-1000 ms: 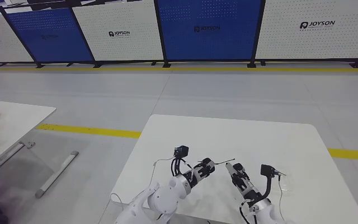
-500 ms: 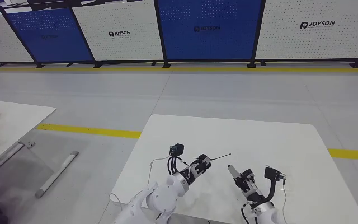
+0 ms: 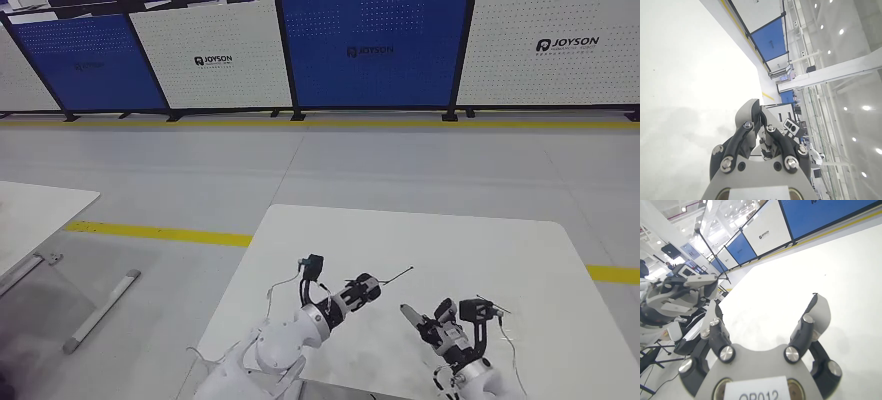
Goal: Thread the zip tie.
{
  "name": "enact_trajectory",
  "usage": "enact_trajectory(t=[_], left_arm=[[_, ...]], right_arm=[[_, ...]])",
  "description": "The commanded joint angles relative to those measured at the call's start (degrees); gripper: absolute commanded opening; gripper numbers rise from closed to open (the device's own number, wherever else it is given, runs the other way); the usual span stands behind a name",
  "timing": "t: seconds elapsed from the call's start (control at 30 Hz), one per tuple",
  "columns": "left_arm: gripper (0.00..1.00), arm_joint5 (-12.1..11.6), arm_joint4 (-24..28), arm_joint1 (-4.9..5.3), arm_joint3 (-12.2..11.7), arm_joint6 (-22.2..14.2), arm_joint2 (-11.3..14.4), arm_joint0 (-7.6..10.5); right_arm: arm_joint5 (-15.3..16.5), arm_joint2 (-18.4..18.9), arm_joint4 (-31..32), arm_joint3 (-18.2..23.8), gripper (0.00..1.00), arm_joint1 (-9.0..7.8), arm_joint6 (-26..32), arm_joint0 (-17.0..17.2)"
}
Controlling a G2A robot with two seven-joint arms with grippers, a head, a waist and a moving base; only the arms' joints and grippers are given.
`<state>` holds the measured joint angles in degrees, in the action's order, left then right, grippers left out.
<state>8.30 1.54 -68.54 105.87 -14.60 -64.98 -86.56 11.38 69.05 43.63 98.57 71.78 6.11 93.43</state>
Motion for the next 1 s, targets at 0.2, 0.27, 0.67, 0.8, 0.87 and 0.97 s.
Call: enact_trajectory(t=[0.2,0.27,0.67,0.8,0.87,0.97], left_arm=[[0.00,-0.1,-1.0,0.07,0.2,0.1,0.0,-0.12],[0.00,-0.1,-1.0,0.07,0.2,0.1,0.0,-0.12],[0.00,-1.0,6.5,-0.10,-1.3,-4.2,-0.1,1.30],[0.00,-1.0,6.5,-0.10,-1.3,-4.2,-0.1,1.30],[0.00,-1.1,6.6,-0.14,-1.3,-4.0,0.1,1.36],[0.00,-0.7,7.3,-0.34,-1.2,-3.6,1.1,2.15]], right_arm=[[0.0,0.0,-0.3,0.0,1.00,0.02,-0.1,0.0],[-0.3,0.1,-0.1,-0.1,1.00,0.02,-0.4,-0.1],[8.1,0.4,2.1,-3.1,1.00,-0.44,0.1,-2.7],[8.1,0.4,2.1,-3.1,1.00,-0.44,0.1,-2.7],[7.6,0.0,3.8,-3.3,1.00,-0.48,1.0,-3.0],[3.5,-1.4,10.7,-3.1,1.00,-0.40,1.3,-4.2]])
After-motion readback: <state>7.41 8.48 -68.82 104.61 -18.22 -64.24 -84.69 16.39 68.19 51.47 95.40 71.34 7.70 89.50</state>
